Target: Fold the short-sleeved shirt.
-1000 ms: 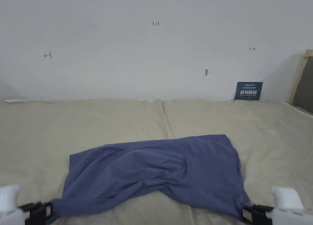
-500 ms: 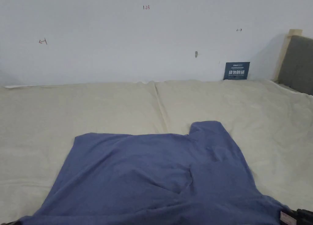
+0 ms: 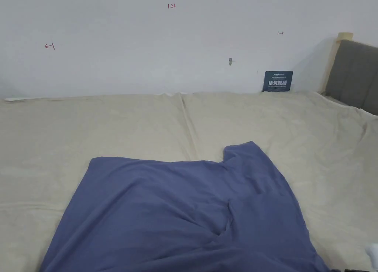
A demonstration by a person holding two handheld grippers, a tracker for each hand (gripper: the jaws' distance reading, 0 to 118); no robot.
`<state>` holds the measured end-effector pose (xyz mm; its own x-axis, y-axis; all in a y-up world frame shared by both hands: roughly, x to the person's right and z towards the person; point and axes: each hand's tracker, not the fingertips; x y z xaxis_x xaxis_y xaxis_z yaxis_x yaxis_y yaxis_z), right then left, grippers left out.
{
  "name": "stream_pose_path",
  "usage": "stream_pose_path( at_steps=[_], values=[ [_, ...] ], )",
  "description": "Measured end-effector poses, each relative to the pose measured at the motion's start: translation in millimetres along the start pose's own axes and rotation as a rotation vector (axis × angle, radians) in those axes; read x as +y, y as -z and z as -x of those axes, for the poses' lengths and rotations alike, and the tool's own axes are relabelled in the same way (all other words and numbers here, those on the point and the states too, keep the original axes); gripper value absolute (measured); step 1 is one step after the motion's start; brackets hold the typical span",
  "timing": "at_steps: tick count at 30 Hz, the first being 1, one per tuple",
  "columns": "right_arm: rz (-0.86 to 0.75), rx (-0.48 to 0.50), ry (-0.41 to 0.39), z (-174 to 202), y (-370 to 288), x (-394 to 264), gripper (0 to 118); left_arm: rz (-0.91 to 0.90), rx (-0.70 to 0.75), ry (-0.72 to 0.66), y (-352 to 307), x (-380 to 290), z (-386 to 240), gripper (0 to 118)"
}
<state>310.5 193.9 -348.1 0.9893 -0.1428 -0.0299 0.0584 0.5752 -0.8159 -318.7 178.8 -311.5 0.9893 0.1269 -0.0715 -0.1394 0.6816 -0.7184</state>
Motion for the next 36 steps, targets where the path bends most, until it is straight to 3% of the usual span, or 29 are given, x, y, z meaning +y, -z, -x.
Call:
stream_pose_path(
  at_steps=[1,2,3,4,5,7,8,9,14,15,16,17,18,19,21,22,28,31,32,33,34,35,36],
  values=[
    [0.015,-0.015,-0.026,2.4,4.2,-1.3,4,0.004,0.003,-0.003,1.5,-2.2,-0.4,7],
    [0.034,-0.018,-0.035,4.8,8.8,-1.7,14,0.009,0.013,-0.004,3.2,-4.2,-0.3,16],
    [0.049,-0.025,-0.038,3.0,13.3,-3.9,43,0.016,0.020,-0.005,5.2,-5.7,-0.7,47],
    [0.059,-0.016,-0.039,3.2,15.4,-5.5,49,0.024,0.030,-0.002,6.5,-7.1,-1.6,47],
    [0.057,0.008,-0.025,1.4,15.7,-7.6,55,0.031,0.051,0.005,5.1,-8.6,-2.1,59],
    [0.000,0.081,0.062,4.5,4.5,-8.6,74,0.031,0.034,-0.005,-0.2,-11.0,-2.4,110],
    [-0.021,0.070,0.072,7.1,-2.7,-7.0,82,-0.002,0.022,-0.035,-9.5,-11.0,-2.2,118],
    [-0.055,0.059,0.079,10.0,-11.2,-5.1,88,-0.038,-0.002,-0.044,-17.3,-6.7,-1.1,118],
    [-0.242,0.032,-0.052,45.7,-60.8,6.8,88,-0.155,-0.077,-0.092,-56.5,20.0,-9.4,118],
    [-0.295,0.042,-0.072,54.5,-69.6,7.9,86,-0.177,-0.080,-0.090,-66.2,25.7,-11.9,117],
    [-0.348,0.044,-0.072,62.4,-79.2,6.8,74,-0.199,-0.076,-0.085,-74.9,28.9,-14.5,113],
    [-0.410,0.063,-0.065,69.7,-89.7,6.3,46,-0.247,-0.076,-0.076,-87.5,31.2,-17.5,99],
    [-0.456,0.072,-0.064,75.5,-97.2,6.2,0,-0.309,-0.090,-0.069,-92.5,29.7,-25.8,47],
    [-0.470,0.065,-0.057,76.0,-95.1,8.6,0,-0.344,-0.076,-0.055,-98.2,30.6,-29.0,0],
    [-0.503,0.127,-0.048,74.0,-105.8,3.2,0,-0.252,0.010,-0.022,-103.0,21.9,-31.9,0],
    [-0.509,0.163,-0.051,73.7,-109.2,1.7,0,-0.315,-0.035,-0.016,-96.3,17.3,-36.4,0],
    [-0.510,0.133,-0.103,96.3,-109.5,0.0,0,-0.272,-0.020,0.024,-84.7,2.3,-37.1,0],
    [-0.467,0.161,-0.091,97.2,-101.8,-1.2,0,0.005,-0.089,-0.006,-37.9,5.1,-13.5,0],
    [-0.440,0.172,-0.077,97.9,-97.3,-1.2,0,-0.011,-0.087,-0.002,-22.9,1.4,-7.0,2],
    [-0.421,0.177,-0.068,98.4,-94.2,-2.0,0,0.002,-0.089,-0.007,-9.8,-0.7,0.5,31],
    [-0.411,0.179,-0.067,99.1,-92.3,-2.7,0,-0.031,-0.079,-0.024,-2.2,-0.1,4.9,31],
    [-0.399,0.180,-0.068,98.6,-91.6,-3.4,0,-0.006,-0.085,-0.068,6.2,-4.2,9.1,43],
    [-0.392,0.178,-0.070,100.1,-90.4,-4.2,0,0.013,-0.101,-0.114,12.2,-8.5,12.1,70]
  ],
)
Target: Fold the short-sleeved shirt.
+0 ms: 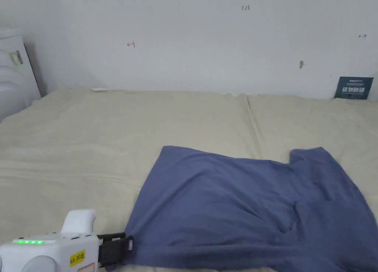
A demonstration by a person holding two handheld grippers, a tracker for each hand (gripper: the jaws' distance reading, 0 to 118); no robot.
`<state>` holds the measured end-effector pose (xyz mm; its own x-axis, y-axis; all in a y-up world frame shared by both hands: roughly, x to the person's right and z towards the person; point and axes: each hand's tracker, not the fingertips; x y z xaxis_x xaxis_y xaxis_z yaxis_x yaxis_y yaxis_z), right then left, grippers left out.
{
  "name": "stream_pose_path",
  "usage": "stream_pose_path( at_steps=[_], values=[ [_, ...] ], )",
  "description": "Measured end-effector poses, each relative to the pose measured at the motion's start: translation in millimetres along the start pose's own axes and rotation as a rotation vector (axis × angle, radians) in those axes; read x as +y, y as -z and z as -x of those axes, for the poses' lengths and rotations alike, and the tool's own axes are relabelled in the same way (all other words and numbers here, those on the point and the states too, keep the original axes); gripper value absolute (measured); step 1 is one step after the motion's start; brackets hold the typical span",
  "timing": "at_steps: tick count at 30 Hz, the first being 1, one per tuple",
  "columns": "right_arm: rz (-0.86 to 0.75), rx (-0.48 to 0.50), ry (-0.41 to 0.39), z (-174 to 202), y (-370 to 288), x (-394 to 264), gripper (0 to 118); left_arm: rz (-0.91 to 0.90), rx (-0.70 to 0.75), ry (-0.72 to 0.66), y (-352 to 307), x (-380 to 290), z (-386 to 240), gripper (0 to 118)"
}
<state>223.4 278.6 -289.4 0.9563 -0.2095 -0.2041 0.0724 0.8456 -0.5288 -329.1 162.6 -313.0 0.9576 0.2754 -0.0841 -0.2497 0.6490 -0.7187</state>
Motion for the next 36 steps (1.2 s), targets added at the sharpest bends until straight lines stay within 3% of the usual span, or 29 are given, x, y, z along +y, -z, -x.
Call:
stream_pose_path(
  at_steps=[1,2,8,9,10,11,12,13,18,23,24,25,26,27,29,33,36],
  values=[
    [0.004,-0.001,-0.001,1.3,1.1,-1.0,0,0.010,-0.027,-0.018,2.9,-2.3,2.3,106],
    [0.011,0.000,-0.002,2.9,3.5,-1.8,0,0.015,-0.041,-0.031,1.9,-6.8,2.5,118],
    [0.054,0.003,-0.008,3.6,14.6,-4.8,0,0.015,0.065,0.104,23.4,-11.0,-5.6,117],
    [0.054,0.002,-0.007,5.6,17.0,-5.0,0,-0.001,0.087,0.152,24.0,-13.4,-7.2,111],
    [0.056,0.005,-0.005,7.0,19.5,-4.6,0,-0.035,0.091,0.198,22.3,-15.0,-8.6,96],
    [0.061,0.010,-0.003,5.1,18.6,-5.3,0,-0.062,0.103,0.240,21.7,-18.4,-14.6,66],
    [0.065,0.010,-0.004,6.1,19.8,-5.6,0,-0.081,0.113,0.270,21.6,-20.7,-21.0,20],
    [0.066,0.008,-0.006,7.3,21.3,-5.8,0,-0.095,0.111,0.278,21.6,-21.9,-25.8,5],
    [0.051,-0.005,-0.023,-1.4,21.9,-5.8,0,-0.141,0.055,0.226,3.5,-11.4,-41.3,5],
    [0.064,-0.030,0.019,-44.4,27.6,-1.0,0,-0.130,0.089,0.213,2.5,-10.3,-41.3,5],
    [0.099,-0.038,0.037,-57.3,32.3,0.0,8,-0.130,0.087,0.201,-0.5,-10.2,-42.8,5],
    [0.156,-0.020,0.055,-67.4,38.5,-0.6,37,-0.135,0.083,0.192,-3.3,-10.3,-44.0,5],
    [0.213,-0.023,0.082,-78.1,46.9,-3.0,75,-0.139,0.082,0.183,-10.0,-8.0,-45.5,5],
    [0.273,-0.049,0.106,-90.5,56.1,-8.6,96,-0.144,0.085,0.179,-12.8,-7.4,-47.4,5],
    [0.384,-0.042,0.102,-105.0,70.3,-21.4,95,-0.152,0.086,0.172,-15.9,-5.7,-50.9,5],
    [0.491,-0.134,-0.011,-121.6,95.7,-40.7,95,-0.154,0.099,0.173,-16.4,-2.5,-55.4,5],
    [0.473,-0.174,-0.124,-112.1,101.8,-49.4,93,-0.141,0.103,0.169,-14.2,-3.3,-54.6,5]
  ],
)
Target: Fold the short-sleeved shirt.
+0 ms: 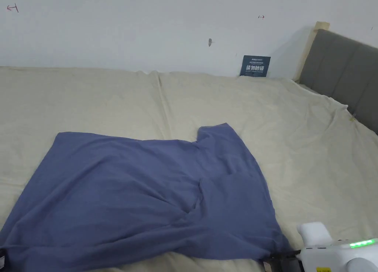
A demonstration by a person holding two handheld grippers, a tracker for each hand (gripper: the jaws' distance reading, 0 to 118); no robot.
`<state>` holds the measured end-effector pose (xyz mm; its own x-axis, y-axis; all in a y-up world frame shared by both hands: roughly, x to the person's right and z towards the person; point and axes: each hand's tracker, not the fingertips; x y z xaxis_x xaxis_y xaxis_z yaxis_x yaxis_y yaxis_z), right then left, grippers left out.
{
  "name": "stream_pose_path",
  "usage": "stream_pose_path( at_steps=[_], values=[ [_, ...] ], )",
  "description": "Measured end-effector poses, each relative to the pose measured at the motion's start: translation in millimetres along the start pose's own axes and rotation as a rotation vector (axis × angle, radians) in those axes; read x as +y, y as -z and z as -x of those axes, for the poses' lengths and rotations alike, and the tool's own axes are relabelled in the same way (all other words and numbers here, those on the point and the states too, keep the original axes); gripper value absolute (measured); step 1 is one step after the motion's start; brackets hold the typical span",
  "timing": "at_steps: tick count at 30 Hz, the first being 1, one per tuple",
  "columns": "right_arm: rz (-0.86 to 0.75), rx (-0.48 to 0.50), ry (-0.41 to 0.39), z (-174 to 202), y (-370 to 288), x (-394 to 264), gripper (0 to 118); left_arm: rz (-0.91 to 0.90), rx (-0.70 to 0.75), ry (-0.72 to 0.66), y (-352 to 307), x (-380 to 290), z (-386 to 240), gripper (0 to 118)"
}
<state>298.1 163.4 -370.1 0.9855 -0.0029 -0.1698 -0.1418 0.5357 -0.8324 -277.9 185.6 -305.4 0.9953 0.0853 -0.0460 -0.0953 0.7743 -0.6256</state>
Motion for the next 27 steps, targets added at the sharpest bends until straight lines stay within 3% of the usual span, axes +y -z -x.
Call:
stream_pose_path(
  at_steps=[4,5,6,7,9,15,19,24,27],
  values=[
    [-0.116,-0.035,-0.058,10.3,-9.6,-2.5,53,0.016,0.008,0.011,3.6,-2.3,1.5,5],
    [-0.125,0.004,-0.042,8.9,-10.0,-2.6,39,0.020,0.008,0.015,3.5,-2.8,1.4,5],
    [-0.141,0.036,-0.022,7.5,-9.6,-2.4,9,0.024,0.007,0.014,2.3,-0.8,-1.0,5],
    [-0.144,0.038,-0.013,12.4,-11.9,-2.3,5,0.027,0.006,0.013,2.3,-0.6,-0.9,5],
    [-0.173,0.006,-0.021,15.2,-14.1,-2.0,5,0.032,0.002,0.003,2.1,-0.4,0.7,5],
    [-0.226,0.091,-0.038,8.4,-41.1,-12.0,5,-0.004,-0.003,-0.077,4.0,-1.3,10.1,5],
    [-0.258,0.111,-0.044,8.4,-67.7,-21.2,5,-0.160,0.021,-0.026,-30.5,10.3,-3.7,5],
    [-0.256,0.125,0.014,19.7,-101.8,-2.0,5,-0.174,-0.014,-0.036,-47.7,41.5,-10.4,5],
    [-0.161,0.125,0.044,18.1,-106.6,32.2,5,-0.089,-0.003,-0.051,-33.6,66.4,-10.2,5]
  ],
)
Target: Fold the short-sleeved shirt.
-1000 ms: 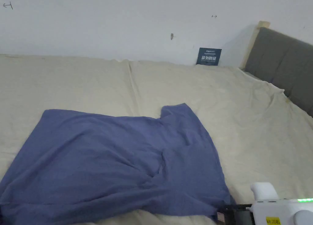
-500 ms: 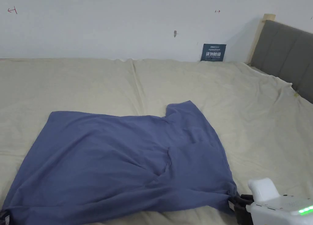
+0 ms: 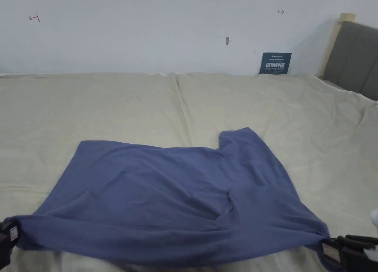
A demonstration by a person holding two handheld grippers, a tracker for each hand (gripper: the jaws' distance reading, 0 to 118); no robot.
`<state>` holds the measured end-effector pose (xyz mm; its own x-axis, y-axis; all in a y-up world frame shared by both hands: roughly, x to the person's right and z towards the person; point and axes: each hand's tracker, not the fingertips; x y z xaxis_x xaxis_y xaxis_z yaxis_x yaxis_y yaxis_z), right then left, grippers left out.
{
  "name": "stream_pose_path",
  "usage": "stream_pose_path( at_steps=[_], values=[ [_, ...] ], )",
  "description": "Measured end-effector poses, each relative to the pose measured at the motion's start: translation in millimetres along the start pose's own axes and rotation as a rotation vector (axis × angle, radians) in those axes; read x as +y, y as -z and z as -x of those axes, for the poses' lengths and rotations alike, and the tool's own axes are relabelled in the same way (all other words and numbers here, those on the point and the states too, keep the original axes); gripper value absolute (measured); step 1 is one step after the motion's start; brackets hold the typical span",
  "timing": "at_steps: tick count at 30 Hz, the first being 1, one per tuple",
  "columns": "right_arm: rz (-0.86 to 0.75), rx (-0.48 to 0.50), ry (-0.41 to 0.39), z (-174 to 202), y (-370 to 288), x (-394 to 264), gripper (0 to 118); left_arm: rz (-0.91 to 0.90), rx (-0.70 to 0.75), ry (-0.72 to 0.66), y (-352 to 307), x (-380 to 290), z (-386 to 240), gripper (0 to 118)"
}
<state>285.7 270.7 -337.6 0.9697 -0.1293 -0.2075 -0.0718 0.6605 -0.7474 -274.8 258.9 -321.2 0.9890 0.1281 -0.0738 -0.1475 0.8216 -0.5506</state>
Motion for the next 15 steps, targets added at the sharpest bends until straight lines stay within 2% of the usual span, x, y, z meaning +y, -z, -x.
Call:
stream_pose_path(
  at_steps=[2,5,7,10,13,14,15],
  values=[
    [0.063,-0.010,0.019,0.8,9.4,28.3,5,0.080,0.003,0.006,24.1,19.6,1.4,5],
    [0.164,0.033,0.103,-15.3,43.8,74.6,5,0.190,0.018,0.025,76.4,42.6,7.0,5],
    [0.233,0.039,0.088,-22.1,75.1,101.0,5,0.237,0.028,0.009,105.7,54.3,0.3,5],
    [0.280,-0.067,0.034,-28.7,122.0,132.1,5,0.273,0.062,-0.085,150.8,65.6,3.8,5],
    [0.365,-0.079,0.057,-40.1,168.9,155.8,6,0.319,0.069,-0.175,193.5,68.6,11.7,5],
    [0.372,-0.094,0.079,-42.7,183.0,161.2,9,0.338,0.079,-0.173,205.4,68.0,12.2,5],
    [0.387,-0.097,0.083,-44.2,194.4,164.2,23,0.352,0.082,-0.173,203.5,66.5,0.7,7]
  ],
)
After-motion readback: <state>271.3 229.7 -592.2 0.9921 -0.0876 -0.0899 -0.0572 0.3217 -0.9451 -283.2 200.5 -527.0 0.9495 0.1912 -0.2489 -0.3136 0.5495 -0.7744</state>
